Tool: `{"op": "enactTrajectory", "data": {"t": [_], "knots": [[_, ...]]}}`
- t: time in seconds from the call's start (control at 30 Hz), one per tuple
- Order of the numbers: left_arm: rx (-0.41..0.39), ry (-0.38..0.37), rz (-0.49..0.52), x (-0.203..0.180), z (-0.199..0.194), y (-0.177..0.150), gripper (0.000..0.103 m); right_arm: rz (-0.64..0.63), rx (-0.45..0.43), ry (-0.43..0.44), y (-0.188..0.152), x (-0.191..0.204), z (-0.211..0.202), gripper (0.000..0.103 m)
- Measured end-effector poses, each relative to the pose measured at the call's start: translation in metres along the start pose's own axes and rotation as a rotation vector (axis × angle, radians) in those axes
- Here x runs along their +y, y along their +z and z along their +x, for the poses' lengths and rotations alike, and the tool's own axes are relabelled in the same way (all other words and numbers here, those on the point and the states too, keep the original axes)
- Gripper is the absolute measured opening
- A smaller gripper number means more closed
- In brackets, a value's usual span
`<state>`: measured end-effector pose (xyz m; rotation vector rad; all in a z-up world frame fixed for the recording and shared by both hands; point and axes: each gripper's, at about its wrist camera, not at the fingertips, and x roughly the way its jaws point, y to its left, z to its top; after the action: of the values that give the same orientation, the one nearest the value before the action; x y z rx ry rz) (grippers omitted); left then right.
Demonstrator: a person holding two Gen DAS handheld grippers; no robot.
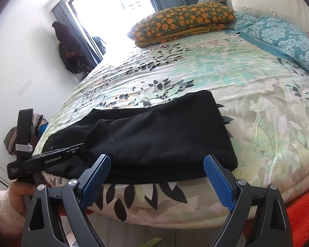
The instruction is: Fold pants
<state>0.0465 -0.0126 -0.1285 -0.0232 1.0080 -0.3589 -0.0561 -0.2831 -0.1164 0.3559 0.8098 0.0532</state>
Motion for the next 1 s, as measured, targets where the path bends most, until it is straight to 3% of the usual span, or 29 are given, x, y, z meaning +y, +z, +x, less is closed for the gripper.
{"op": "enactTrajectory", "data": {"t": [0.17,0.27,0.33,0.4,0.43,0.47,0.5,0.6,0.7,0.87,1.0], "knots": [[0.078,0.019,-0.027,0.011,0.027,-0.011,0.002,-0.003,0.038,-0.107,0.012,-0.011,0.028,0.092],[0.068,0.047,0.029,0.002,0.03,-0.013,0.005,-0.073,0.155,-0.181,0.013,-0.013,0.072,0.092],[0.064,0.041,0.014,0.004,0.024,-0.008,0.011,-0.154,0.213,-0.229,0.006,-0.007,0.095,0.094],[0.017,0.046,-0.053,0.017,0.009,-0.002,0.043,-0.194,0.205,-0.251,0.003,-0.003,0.102,0.099],[-0.025,0.055,-0.1,0.028,0.001,0.0,0.074,-0.198,0.201,-0.255,0.002,-0.001,0.103,0.1],[-0.068,0.061,-0.15,0.038,-0.006,0.0,0.078,-0.2,0.2,-0.26,0.002,-0.001,0.103,0.1],[-0.083,0.05,-0.195,0.048,-0.008,0.001,0.079,-0.202,0.198,-0.262,0.001,-0.001,0.103,0.1],[0.018,-0.024,-0.262,0.058,0.011,0.005,0.078,-0.197,0.195,-0.258,-0.001,-0.002,0.101,0.1],[0.09,-0.028,-0.201,0.041,0.033,0.005,0.078,-0.202,0.189,-0.258,-0.001,-0.001,0.101,0.101],[0.122,0.079,-0.119,0.015,0.052,0.004,0.078,-0.207,0.181,-0.246,-0.002,-0.003,0.099,0.101],[0.12,0.036,-0.095,0.001,0.053,0.004,0.076,-0.204,0.179,-0.241,-0.002,-0.003,0.098,0.101]]}}
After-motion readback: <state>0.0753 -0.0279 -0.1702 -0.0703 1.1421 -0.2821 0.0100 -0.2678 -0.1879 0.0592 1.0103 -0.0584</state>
